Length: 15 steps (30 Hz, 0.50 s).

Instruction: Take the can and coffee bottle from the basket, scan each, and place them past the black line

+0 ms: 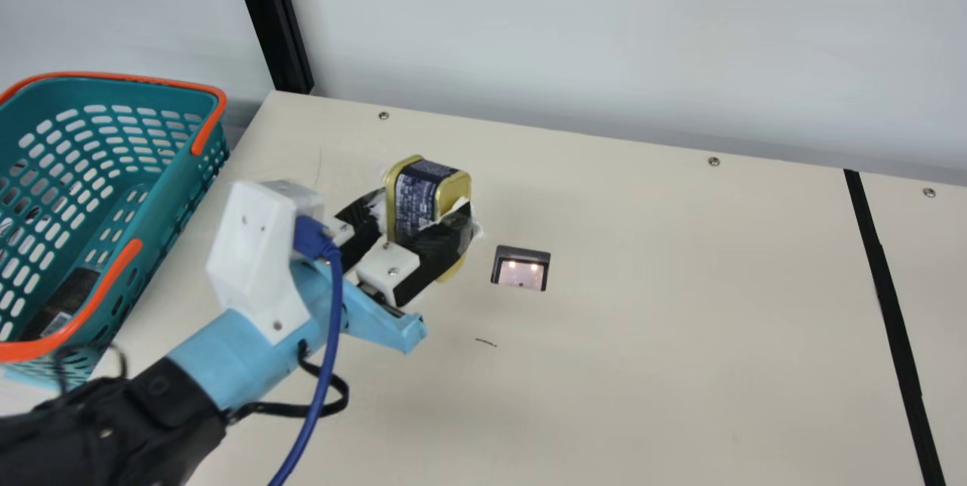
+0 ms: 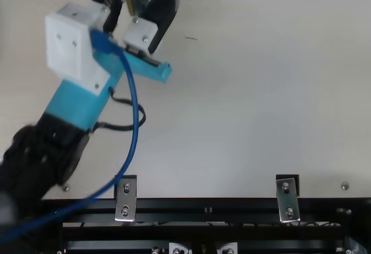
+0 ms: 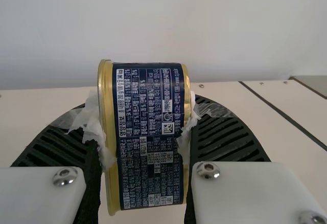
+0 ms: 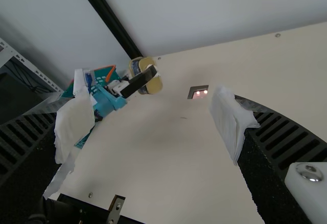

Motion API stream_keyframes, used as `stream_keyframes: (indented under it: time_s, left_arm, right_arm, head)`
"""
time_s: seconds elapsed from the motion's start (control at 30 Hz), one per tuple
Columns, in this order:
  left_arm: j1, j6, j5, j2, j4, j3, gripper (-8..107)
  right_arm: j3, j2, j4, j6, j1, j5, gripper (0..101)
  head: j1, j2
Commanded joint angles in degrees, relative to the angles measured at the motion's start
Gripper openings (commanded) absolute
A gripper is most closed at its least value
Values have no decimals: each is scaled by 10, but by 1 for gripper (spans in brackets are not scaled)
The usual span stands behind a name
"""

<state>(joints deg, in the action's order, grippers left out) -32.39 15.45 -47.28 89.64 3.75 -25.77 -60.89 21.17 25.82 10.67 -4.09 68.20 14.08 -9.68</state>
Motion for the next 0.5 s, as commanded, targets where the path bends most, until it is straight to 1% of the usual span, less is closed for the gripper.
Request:
stream_keyframes:
  time_s: [0.0, 0.2, 0.47]
  left_arm:
    - [28, 39, -57, 71, -89, -9, 10]
    - [70, 48, -104, 145, -153, -37, 10]
    - [84, 49, -129, 200, -188, -68, 10]
  right_arm:
    - [0, 0, 0, 0, 0, 0, 101]
    - [0, 0, 0, 0, 0, 0, 101]
    - [0, 0, 0, 0, 0, 0, 101]
  head:
    - [1, 1]
    - [1, 1]
    - [1, 1]
